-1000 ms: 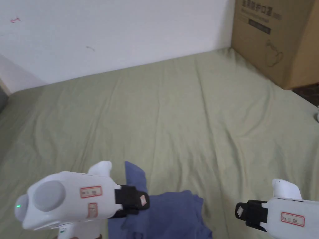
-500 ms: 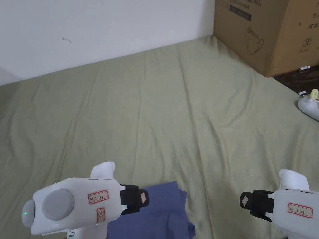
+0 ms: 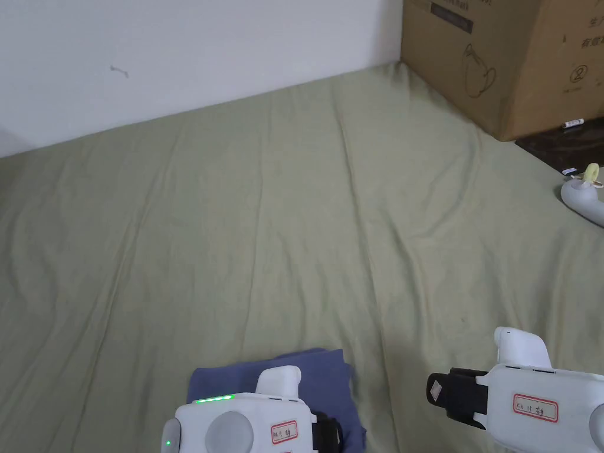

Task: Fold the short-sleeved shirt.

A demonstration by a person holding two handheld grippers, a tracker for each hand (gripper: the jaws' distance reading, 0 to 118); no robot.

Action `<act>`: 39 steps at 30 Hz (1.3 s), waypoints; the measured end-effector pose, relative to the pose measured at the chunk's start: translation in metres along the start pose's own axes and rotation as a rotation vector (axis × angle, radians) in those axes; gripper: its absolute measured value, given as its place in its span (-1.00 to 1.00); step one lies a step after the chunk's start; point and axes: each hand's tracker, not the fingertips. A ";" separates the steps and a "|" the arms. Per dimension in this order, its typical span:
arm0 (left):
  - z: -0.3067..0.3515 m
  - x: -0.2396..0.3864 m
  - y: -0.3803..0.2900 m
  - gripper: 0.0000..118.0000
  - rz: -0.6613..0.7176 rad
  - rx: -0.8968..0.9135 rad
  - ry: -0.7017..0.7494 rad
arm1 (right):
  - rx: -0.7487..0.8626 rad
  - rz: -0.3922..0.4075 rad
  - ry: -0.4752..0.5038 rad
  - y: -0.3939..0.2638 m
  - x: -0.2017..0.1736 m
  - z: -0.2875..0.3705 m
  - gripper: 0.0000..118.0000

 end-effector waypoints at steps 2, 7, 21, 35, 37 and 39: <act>-0.001 0.004 0.001 -0.98 -0.014 -0.004 -0.013 | 0.000 -0.006 -0.006 -0.001 0.002 0.000 -0.99; -0.010 0.009 0.005 -0.98 0.000 -0.009 -0.068 | 0.003 -0.015 -0.005 -0.003 0.002 0.002 -0.99; 0.086 -0.036 -0.010 -0.98 0.106 0.209 -0.266 | 0.038 0.220 -0.013 0.010 -0.069 0.021 -0.99; 0.154 -0.187 -0.092 -0.97 0.463 0.409 -0.227 | -0.327 0.314 -0.097 -0.034 -0.134 -0.156 -0.99; 0.148 -0.189 -0.094 -0.97 0.466 0.398 -0.223 | -0.270 0.312 -0.073 -0.032 -0.136 -0.146 -0.99; 0.140 -0.191 -0.091 -0.76 0.460 0.356 -0.223 | -0.278 0.312 -0.077 -0.027 -0.138 -0.141 -0.99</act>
